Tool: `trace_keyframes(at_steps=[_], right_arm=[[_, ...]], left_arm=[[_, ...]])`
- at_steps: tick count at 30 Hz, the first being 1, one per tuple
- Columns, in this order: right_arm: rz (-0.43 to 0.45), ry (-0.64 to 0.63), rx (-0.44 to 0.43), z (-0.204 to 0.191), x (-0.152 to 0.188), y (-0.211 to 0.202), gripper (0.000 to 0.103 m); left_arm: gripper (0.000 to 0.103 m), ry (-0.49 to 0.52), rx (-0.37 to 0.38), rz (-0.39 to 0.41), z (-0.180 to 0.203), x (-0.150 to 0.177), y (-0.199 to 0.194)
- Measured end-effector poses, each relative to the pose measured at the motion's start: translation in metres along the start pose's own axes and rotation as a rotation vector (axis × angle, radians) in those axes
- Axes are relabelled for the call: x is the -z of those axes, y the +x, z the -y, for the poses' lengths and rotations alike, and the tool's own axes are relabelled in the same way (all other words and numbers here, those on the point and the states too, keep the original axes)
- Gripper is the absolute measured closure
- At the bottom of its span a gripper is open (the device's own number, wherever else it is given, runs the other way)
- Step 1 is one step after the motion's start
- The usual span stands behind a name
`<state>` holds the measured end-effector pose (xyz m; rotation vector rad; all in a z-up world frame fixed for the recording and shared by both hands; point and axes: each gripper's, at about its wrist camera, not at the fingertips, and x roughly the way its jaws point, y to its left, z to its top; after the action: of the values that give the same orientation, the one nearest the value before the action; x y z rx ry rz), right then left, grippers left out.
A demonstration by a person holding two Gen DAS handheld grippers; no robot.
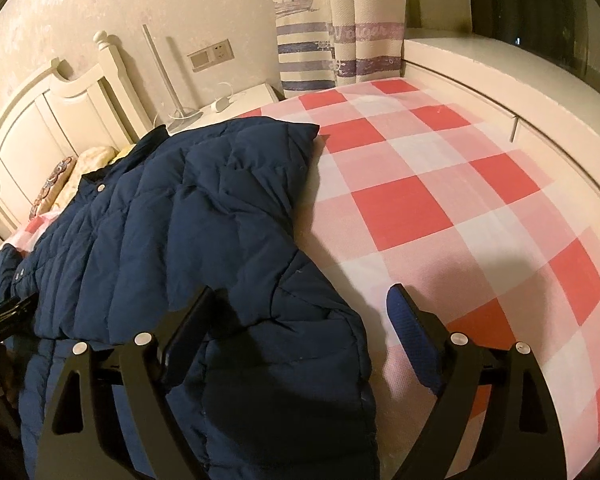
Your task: Fold large clothes
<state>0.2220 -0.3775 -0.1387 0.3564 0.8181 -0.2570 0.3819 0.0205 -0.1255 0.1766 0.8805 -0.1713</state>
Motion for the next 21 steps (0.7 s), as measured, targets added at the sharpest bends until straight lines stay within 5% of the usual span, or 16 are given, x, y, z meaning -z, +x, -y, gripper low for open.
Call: trace_keyframes(at_steps=[3,9,12,15,21], right_arm=[[0.000,-0.006,0.063,-0.008,-0.006,-0.006,0.019],[0.117,-0.210,0.004,-0.078,-0.033,-0.025,0.015],[0.068,-0.315,-0.003,-0.112,-0.038,-0.001,0.015],[-0.141,-0.403,0.000,-0.134,-0.029,0.056,0.012],[-0.126,-0.339,0.007,-0.130,-0.045,0.044,0.006]], left_arm=[[0.002,0.003,-0.006,-0.002,0.003,-0.002,0.004],[0.002,0.014,-0.024,-0.009,0.008,-0.004,0.007],[0.002,0.013,-0.022,-0.010,0.008,-0.003,0.008],[0.002,0.014,-0.024,-0.010,0.008,-0.004,0.008],[0.002,0.014,-0.025,-0.012,0.008,-0.004,0.009]])
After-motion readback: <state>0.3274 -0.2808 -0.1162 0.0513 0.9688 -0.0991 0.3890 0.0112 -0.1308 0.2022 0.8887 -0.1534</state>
